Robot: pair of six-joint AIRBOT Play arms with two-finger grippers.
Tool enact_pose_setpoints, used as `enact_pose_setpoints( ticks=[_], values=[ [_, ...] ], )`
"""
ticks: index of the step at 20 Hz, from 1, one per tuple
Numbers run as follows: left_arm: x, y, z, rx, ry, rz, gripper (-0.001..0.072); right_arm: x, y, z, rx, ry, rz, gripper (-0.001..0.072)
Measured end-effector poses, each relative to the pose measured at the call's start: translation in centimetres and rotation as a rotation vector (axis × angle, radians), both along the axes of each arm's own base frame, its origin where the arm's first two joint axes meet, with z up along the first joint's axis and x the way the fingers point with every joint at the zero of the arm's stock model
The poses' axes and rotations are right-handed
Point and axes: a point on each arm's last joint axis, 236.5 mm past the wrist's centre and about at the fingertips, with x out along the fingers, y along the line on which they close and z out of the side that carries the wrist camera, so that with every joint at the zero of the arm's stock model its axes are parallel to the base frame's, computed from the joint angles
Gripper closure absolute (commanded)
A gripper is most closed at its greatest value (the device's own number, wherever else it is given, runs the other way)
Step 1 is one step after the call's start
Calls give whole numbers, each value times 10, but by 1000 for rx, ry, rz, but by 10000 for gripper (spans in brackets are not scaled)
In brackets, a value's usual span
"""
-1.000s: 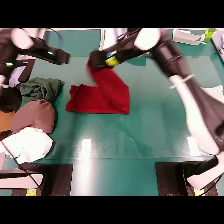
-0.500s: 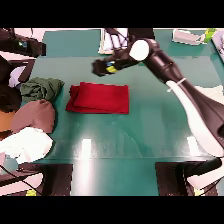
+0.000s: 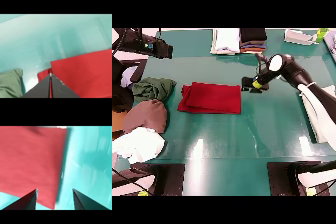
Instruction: Fold the shirts.
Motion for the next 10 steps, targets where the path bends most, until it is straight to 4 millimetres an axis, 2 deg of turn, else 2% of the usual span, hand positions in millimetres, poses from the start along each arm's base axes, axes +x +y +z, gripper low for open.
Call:
enact_pose_setpoints(
  ticks=[2,5,8,9,10],
  values=[
    [-2,-4,0,-4,2,-8,685,-5,3,-25,22,82,-45,188],
    [-3,-5,-1,-5,11,-13,685,-8,19,-52,75,160,-88,188],
    [-5,-6,-3,-4,20,-16,685,-7,42,-65,118,166,-102,192],
    [-5,-6,-3,-4,22,-16,685,-5,48,-67,129,158,-105,236],
    [-6,-6,-3,-5,23,-17,685,-3,54,-69,132,144,-102,399]
  ],
)
